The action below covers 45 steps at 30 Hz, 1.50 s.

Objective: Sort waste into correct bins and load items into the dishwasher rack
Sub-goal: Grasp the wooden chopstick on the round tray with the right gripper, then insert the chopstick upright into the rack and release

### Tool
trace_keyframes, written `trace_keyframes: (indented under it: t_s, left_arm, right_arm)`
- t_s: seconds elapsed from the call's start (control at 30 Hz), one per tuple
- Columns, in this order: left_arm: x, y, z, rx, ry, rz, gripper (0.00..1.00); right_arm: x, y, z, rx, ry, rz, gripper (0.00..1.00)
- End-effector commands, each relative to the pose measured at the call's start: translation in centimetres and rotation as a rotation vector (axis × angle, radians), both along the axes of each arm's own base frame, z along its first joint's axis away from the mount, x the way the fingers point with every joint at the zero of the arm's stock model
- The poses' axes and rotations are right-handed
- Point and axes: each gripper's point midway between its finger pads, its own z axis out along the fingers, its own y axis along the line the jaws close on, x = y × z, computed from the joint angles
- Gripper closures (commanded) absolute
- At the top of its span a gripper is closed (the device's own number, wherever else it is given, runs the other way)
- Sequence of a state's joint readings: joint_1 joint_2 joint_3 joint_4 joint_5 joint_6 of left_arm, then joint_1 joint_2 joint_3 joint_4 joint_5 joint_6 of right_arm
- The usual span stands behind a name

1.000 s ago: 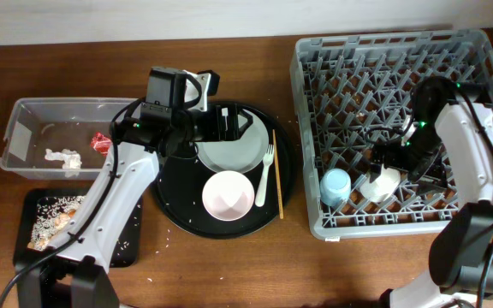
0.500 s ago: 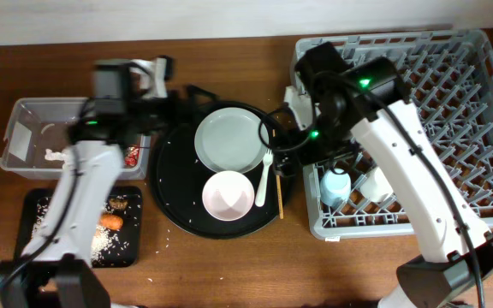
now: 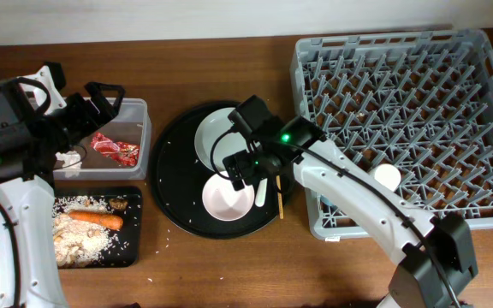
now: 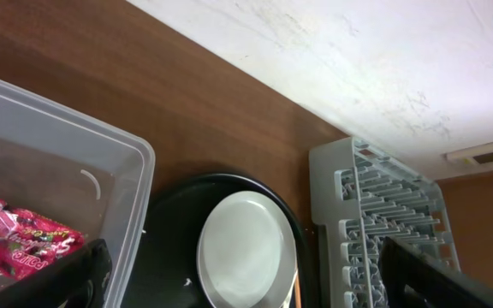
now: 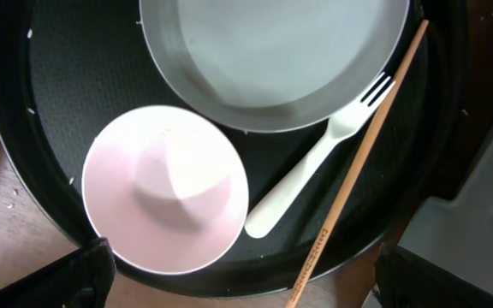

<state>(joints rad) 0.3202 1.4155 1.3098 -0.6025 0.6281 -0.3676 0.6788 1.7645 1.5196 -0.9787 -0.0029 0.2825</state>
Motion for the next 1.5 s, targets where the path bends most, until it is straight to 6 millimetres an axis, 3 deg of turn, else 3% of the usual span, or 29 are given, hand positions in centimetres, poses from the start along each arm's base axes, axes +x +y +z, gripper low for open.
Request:
trace_keyframes:
  t_s: [0.0, 0.03, 0.13, 0.27, 0.4, 0.43, 0.53, 0.57, 0.63, 0.67, 0.97, 1.2, 1.47]
  left_arm:
    - [-0.1, 0.0, 0.4, -0.001, -0.009, 0.005, 0.01]
    - [-0.1, 0.0, 0.4, -0.001, -0.009, 0.005, 0.01]
    - [-0.1, 0.0, 0.4, -0.001, -0.009, 0.005, 0.01]
    - [-0.1, 0.0, 0.4, -0.001, -0.009, 0.005, 0.01]
    - [-0.1, 0.0, 0.4, -0.001, -0.009, 0.005, 0.01]
    - [-0.1, 0.0, 0.4, -0.001, -0.009, 0.005, 0.01]
    - [-0.1, 0.0, 0.4, -0.001, -0.009, 0.005, 0.01]
    - [-0.1, 0.0, 0.4, -0.001, -0.009, 0.005, 0.01]
    - [-0.1, 0.0, 0.4, -0.001, -0.009, 0.005, 0.01]
    - [-0.1, 0.0, 0.4, -0.001, -0.009, 0.005, 0.01]
    - [-0.1, 0.0, 0.4, -0.001, -0.009, 0.005, 0.01]
    - [-0.1, 0.0, 0.4, -0.001, -0.009, 0.005, 0.01]
    - [-0.1, 0.0, 0.3, -0.002, -0.005, 0.005, 0.01]
  right_arm:
    - [0.5, -0.3, 0.1, -0.022, -0.036, -0.024, 0.38]
    - [0.9, -0.9, 0.1, -0.051, -0.058, -0.039, 0.48]
    - [1.4, -3.4, -1.1, -0.127, -0.084, -0.227, 0.5]
    - [1.2, -3.7, -3.6, -0.134, -0.085, -0.228, 0.5]
    - [1.5, -4.7, -4.9, -0.18, -0.12, -0.247, 0.6]
    - [1.5, -4.7, -4.9, -0.178, -0.121, -0.247, 0.61]
    - [1.6, -4.4, -4.9, -0.166, -0.12, -0.24, 0.46]
    - [1.7, -4.5, -4.9, -0.166, -0.12, -0.244, 0.46]
    - [2.0, -5.4, -5.4, -0.179, -0.106, -0.271, 0.6]
    - [1.9, -5.7, -6.1, -0.185, -0.09, -0.293, 0.62]
    - [2.7, -5.8, -10.7, -0.248, -0.061, -0.331, 0.67]
    - [2.8, -7.5, -12.0, -0.257, -0.058, -0.404, 0.68]
    - [2.5, -6.7, -13.3, -0.227, -0.019, -0.395, 0.69]
